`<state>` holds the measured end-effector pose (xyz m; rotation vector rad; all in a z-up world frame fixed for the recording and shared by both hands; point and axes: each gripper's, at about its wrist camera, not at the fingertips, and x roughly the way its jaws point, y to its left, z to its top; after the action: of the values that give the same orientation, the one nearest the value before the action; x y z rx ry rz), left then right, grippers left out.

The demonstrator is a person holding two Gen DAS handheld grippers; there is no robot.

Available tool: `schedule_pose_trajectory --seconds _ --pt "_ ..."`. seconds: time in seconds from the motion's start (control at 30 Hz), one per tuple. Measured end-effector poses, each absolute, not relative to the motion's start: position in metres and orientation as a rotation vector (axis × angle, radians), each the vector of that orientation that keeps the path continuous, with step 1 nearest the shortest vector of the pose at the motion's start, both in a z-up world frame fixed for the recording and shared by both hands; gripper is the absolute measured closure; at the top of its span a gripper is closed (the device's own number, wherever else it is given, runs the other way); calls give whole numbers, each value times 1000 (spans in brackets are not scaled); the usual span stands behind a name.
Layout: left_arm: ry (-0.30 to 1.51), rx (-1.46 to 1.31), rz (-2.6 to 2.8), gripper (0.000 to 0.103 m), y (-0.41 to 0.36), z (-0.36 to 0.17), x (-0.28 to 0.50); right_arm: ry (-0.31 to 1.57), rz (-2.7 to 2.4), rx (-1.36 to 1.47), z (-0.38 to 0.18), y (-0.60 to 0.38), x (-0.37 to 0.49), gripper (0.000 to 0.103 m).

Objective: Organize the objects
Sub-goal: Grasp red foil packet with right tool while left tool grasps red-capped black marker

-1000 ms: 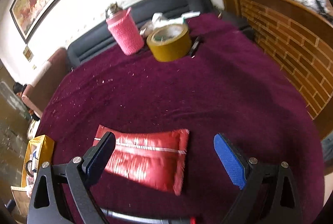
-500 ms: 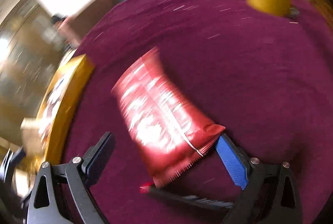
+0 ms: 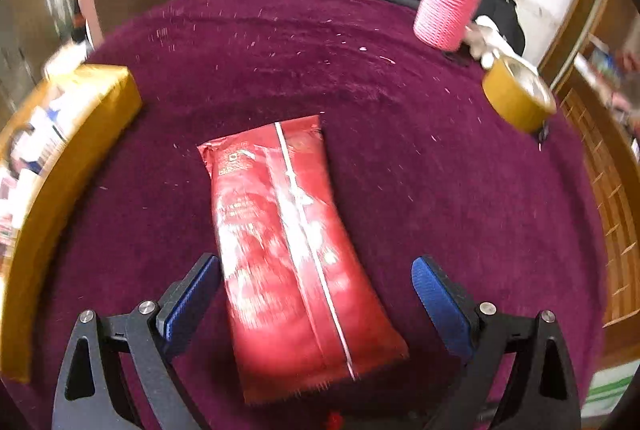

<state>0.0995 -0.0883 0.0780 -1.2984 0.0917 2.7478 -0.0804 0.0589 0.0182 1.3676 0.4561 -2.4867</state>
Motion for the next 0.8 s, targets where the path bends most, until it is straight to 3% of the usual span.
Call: schedule_pose_trajectory --seconds 0.03,0.1,0.13,0.17,0.33,0.47,0.8 --pt "91 -1299 2747 7 -89 78 100 539 -2501 1366 12 46 -85 5" --pt "87 -1298 2747 7 -92 77 101 535 -2510 1354 13 45 -88 7" --pt "84 -1298 2745 7 -93 77 101 508 -2500 1372 13 45 -91 16" --pt "80 -1298 2745 7 -94 77 101 372 -2445 1408 15 51 -94 31" --pt "44 -1296 2713 7 -95 76 98 380 -2435 1418 18 54 -87 43" --pt "67 -1279 2687 7 -89 78 94 280 -2433 1400 27 67 -74 49" --pt "212 -1186 2571 7 -41 76 66 -226 -2468 1247 70 178 -11 49"
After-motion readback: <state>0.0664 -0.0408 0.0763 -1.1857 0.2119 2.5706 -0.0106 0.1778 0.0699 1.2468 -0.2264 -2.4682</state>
